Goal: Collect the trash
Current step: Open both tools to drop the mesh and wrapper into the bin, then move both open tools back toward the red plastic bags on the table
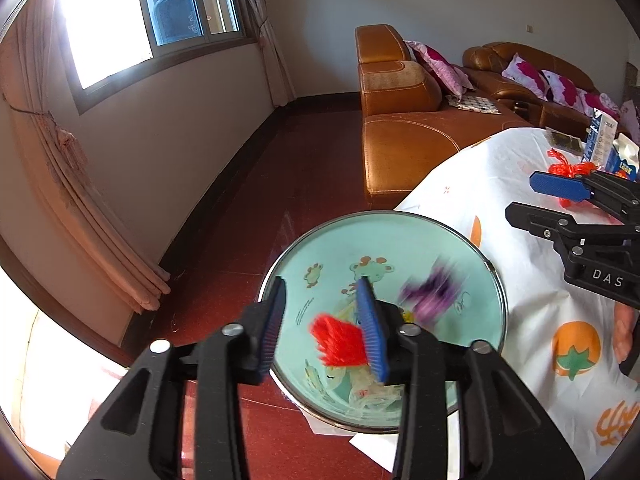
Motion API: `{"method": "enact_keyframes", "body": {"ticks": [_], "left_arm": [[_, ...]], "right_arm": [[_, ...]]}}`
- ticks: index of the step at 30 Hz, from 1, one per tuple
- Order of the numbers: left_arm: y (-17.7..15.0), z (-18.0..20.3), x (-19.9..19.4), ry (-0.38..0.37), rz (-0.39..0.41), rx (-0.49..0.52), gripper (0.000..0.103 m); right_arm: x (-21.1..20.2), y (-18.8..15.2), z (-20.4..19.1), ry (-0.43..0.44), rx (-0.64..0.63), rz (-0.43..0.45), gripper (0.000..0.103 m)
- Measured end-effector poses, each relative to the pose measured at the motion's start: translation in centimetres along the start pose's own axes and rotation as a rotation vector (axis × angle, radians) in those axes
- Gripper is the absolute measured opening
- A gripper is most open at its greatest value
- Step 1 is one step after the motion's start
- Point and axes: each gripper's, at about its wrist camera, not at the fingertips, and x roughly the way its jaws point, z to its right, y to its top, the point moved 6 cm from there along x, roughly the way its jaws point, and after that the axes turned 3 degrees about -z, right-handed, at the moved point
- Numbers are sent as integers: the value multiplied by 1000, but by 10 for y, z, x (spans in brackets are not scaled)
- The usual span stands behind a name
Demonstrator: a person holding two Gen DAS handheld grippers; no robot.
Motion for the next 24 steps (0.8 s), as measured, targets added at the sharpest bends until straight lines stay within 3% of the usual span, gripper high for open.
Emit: {"method": "enact_keyframes", "body": {"ticks": [6,11,18,24], "left_arm": [[-3,6,4,-3,-15,9,46],[-3,17,5,-17,-20,25,49],[8,64,9,-69,-21,95,53],[38,135,9,-139,20,164,54]], "right_arm": [[-6,-4,8,-17,15,2,59],[-30,-17,31,-98,25,-9,59],[-91,-66,132,-296,222,-16,62],[-146,-118,224,-459,411,-11,63]]}}
